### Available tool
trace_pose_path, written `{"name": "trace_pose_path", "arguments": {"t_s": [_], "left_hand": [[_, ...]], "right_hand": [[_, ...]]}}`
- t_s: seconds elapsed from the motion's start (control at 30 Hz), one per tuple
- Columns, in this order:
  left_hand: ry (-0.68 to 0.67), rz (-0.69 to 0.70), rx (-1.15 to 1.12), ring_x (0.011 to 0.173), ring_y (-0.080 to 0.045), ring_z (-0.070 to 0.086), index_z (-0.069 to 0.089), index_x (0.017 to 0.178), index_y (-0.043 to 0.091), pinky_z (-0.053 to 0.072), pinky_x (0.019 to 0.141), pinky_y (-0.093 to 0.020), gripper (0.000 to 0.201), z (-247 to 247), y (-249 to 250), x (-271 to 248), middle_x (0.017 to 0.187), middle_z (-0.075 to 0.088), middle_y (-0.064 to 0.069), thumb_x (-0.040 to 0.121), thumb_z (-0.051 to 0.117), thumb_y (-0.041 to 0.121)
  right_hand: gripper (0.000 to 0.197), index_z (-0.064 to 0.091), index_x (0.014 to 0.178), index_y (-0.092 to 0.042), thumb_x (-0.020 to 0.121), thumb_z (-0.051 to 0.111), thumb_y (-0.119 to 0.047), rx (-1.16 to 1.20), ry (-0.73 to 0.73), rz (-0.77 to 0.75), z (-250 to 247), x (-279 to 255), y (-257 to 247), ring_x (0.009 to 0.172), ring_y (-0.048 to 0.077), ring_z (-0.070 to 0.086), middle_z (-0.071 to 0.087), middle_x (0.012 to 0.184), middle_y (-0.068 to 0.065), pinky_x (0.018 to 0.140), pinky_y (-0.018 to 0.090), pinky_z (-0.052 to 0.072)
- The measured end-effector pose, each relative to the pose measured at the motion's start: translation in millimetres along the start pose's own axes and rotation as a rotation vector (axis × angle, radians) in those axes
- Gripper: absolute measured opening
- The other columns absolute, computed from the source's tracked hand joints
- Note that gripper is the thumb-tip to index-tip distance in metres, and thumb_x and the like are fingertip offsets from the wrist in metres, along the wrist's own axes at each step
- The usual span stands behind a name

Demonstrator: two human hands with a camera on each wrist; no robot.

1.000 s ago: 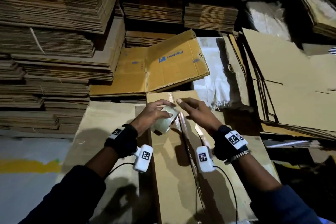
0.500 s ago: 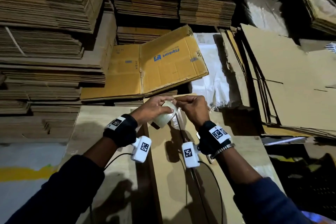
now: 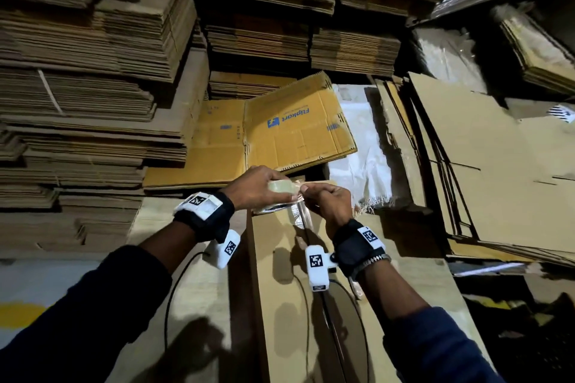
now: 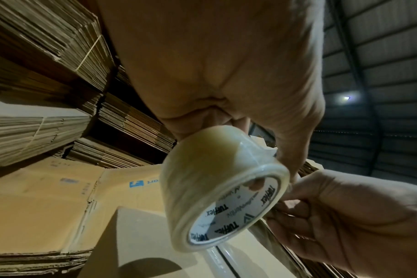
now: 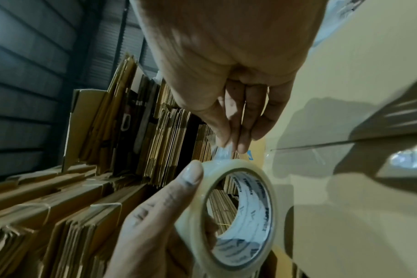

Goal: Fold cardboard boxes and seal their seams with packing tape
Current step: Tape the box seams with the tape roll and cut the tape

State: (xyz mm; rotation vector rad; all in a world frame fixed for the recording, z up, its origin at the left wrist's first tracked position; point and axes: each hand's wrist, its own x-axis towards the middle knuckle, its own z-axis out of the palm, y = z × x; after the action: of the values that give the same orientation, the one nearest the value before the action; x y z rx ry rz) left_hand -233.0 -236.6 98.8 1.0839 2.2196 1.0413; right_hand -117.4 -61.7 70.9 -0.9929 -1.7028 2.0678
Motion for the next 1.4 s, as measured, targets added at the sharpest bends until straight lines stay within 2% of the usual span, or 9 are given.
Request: {"name": "trace_pose_path", "arguments": {"t_s": [0.13,0.3,0.5,0.77,0.87,0.93,1.13,1.27,1.4], "left_hand": [[0.019,-0.015,0.062,0.085,-0.013,0.074,0.078,0.116,0.019,0.064,0.070,-0.038,0.046,-12.6,-2.1,8.8,0.101,0.078,0.005,0.083,0.084,0.050],[0.081,-0.141,0.208,0.082,-0.010,0.071,0.079,0.107,0.022,0.063,0.067,-0.036,0.058,-45.0,-35.1,4.0,0.101,0.075,0.010,0.073,0.082,0.069],[0.133,-0.178,0.151,0.058,-0.016,0.072,0.081,0.081,0.024,0.058,0.051,-0.034,0.058,-64.9,-65.6,2.9,0.070,0.076,0.005,0.067,0.078,0.081],[0.225,-0.212,0.389,0.076,-0.011,0.070,0.082,0.098,0.025,0.062,0.074,-0.036,0.100,-58.1,-80.3,15.3,0.092,0.080,0.004,0.049,0.053,0.108],[0.205,-0.259,0.380,0.063,-0.009,0.065,0.082,0.104,0.019,0.058,0.070,-0.031,0.082,-52.7,-86.9,16.4,0.078,0.077,-0.002,0.069,0.064,0.090],[0.222,-0.270,0.392,0.062,-0.009,0.064,0.083,0.105,0.018,0.054,0.064,-0.028,0.072,-46.1,-97.8,16.3,0.073,0.073,0.002,0.076,0.067,0.083],[0.220,-0.298,0.393,0.081,-0.014,0.071,0.084,0.095,0.024,0.060,0.073,-0.034,0.087,-27.8,-123.7,24.9,0.103,0.081,0.003,0.068,0.050,0.099],[0.238,-0.325,0.290,0.096,-0.019,0.074,0.083,0.108,0.020,0.058,0.081,-0.033,0.077,-15.1,-130.1,25.6,0.116,0.078,-0.004,0.073,0.066,0.087],[0.260,-0.373,0.210,0.098,-0.019,0.073,0.083,0.106,0.028,0.058,0.086,-0.035,0.082,-7.8,-133.3,23.9,0.114,0.079,-0.002,0.067,0.061,0.096]], "right_hand": [[0.011,0.077,0.094,0.007,0.084,0.074,0.007,0.071,0.046,0.035,8.3,11.9,-4.5,0.081,0.027,0.070,0.076,0.099,0.025,0.078,0.037,0.061],[0.017,0.073,0.101,0.014,0.084,0.070,0.013,0.094,0.191,0.048,-31.9,41.9,-22.2,0.080,0.030,0.068,0.073,0.095,0.027,0.056,0.028,0.060],[0.011,0.077,0.093,0.010,0.083,0.074,0.009,0.017,0.249,0.094,-64.6,79.2,-41.1,0.077,0.032,0.072,0.075,0.094,0.029,0.079,0.037,0.063],[0.021,0.069,0.104,0.020,0.085,0.072,0.010,-0.037,0.262,0.218,-72.5,101.3,-41.6,0.082,0.031,0.071,0.073,0.095,0.029,0.087,0.042,0.063],[0.015,0.071,0.099,0.015,0.088,0.073,0.006,-0.056,0.288,0.178,-68.7,103.6,-35.2,0.079,0.032,0.073,0.074,0.092,0.029,0.073,0.037,0.065],[0.012,0.073,0.096,0.012,0.086,0.075,0.005,-0.061,0.292,0.172,-66.2,106.9,-28.3,0.086,0.034,0.076,0.075,0.091,0.028,0.080,0.043,0.064],[0.006,0.078,0.091,0.001,0.087,0.074,-0.002,-0.158,0.306,0.199,-66.4,131.6,0.9,0.088,0.032,0.077,0.078,0.087,0.018,0.077,0.046,0.062],[0.005,0.080,0.090,-0.005,0.089,0.075,-0.007,-0.173,0.314,0.230,-70.9,136.7,18.1,0.089,0.032,0.075,0.080,0.087,0.011,0.080,0.047,0.063],[0.017,0.076,0.109,-0.017,0.093,0.068,-0.014,-0.413,0.204,0.263,-73.8,145.8,27.2,0.103,0.018,0.071,0.077,0.111,-0.001,0.084,0.031,0.057]]}}
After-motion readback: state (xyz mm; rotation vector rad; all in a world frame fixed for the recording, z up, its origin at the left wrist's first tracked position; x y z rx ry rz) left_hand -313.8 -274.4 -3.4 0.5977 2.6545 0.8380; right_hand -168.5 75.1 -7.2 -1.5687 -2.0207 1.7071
